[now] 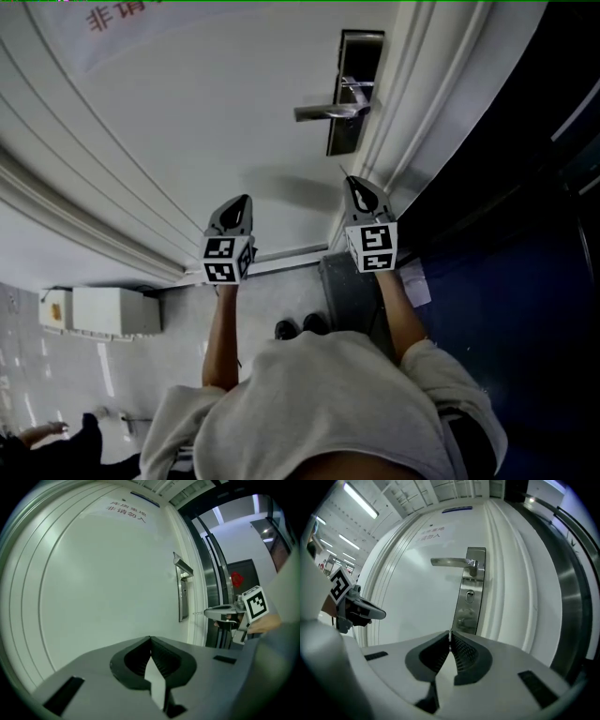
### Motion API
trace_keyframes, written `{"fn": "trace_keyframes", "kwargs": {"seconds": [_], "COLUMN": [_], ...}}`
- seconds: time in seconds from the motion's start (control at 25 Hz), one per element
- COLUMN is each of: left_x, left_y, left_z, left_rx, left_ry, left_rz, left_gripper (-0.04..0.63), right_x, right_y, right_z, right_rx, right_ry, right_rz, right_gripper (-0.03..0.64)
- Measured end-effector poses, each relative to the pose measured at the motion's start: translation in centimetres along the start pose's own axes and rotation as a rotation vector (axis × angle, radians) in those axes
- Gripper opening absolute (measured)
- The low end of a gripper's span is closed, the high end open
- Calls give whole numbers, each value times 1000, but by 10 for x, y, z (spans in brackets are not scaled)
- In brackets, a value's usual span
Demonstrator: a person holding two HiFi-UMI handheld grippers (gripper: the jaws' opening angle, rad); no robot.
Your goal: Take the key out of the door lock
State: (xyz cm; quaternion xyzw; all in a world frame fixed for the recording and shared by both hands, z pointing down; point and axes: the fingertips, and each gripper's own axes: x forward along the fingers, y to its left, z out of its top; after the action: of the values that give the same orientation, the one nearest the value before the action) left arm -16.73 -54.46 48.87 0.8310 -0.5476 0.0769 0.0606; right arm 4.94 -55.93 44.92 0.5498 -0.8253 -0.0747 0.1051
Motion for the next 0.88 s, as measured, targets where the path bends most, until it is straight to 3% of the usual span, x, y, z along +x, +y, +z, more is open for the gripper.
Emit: {"fn": "trace_keyframes", "kwargs": {"seconds": [0.24,0.88], "left_x": [-5,-2], "left_y": [10,12], "left_z": [-4,4], "left_rx": [-13,-8], "left_ry": [-1,-16], "left_rz": [22,22], "left_gripper": [18,18], "right_x": [-1,-2], "right_y": [0,-3], "right_z": [-13,-15], "right_rx": [103,82], "right_ry": [0,8], "right_rz": [-17,-25], "right_gripper": [29,29]}}
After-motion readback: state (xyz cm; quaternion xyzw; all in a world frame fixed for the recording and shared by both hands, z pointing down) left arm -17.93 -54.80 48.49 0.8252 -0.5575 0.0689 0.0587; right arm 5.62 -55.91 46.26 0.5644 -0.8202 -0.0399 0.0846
